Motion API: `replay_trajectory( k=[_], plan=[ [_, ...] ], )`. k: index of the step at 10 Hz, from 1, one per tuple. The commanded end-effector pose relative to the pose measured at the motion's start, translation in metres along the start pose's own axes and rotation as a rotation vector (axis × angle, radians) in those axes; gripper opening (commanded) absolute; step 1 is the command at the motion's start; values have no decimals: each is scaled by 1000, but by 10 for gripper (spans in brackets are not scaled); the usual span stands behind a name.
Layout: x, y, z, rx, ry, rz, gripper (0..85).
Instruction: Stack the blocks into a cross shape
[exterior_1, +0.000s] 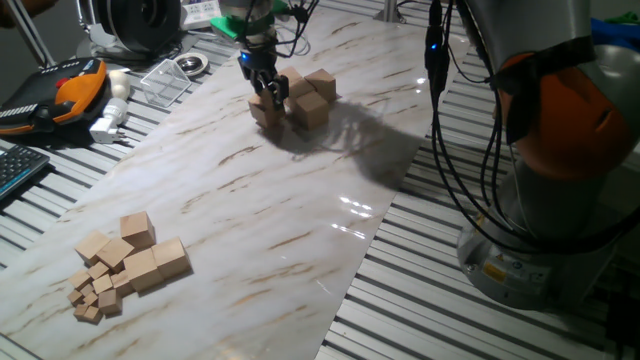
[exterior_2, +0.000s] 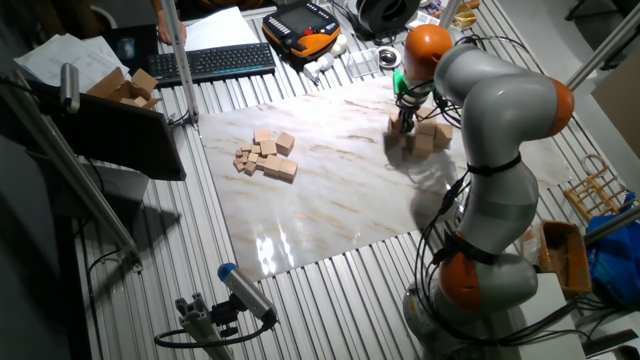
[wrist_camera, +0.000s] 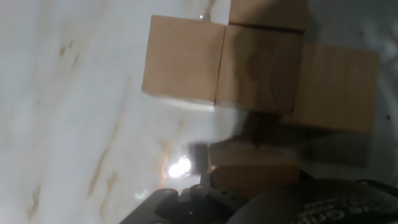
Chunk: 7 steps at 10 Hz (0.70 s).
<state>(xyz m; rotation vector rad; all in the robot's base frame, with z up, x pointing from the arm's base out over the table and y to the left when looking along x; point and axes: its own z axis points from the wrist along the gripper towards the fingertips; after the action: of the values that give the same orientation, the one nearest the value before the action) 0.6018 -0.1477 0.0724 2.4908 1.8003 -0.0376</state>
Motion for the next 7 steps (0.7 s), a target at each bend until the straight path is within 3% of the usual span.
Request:
replay_trajectory(
  k=[1, 4, 7],
  plan=[
    [-4, 0, 3, 0, 7, -3, 0],
    [-13, -2, 12, 5, 31, 18, 0],
    [-21, -5, 16, -5, 28, 50, 0]
  ],
)
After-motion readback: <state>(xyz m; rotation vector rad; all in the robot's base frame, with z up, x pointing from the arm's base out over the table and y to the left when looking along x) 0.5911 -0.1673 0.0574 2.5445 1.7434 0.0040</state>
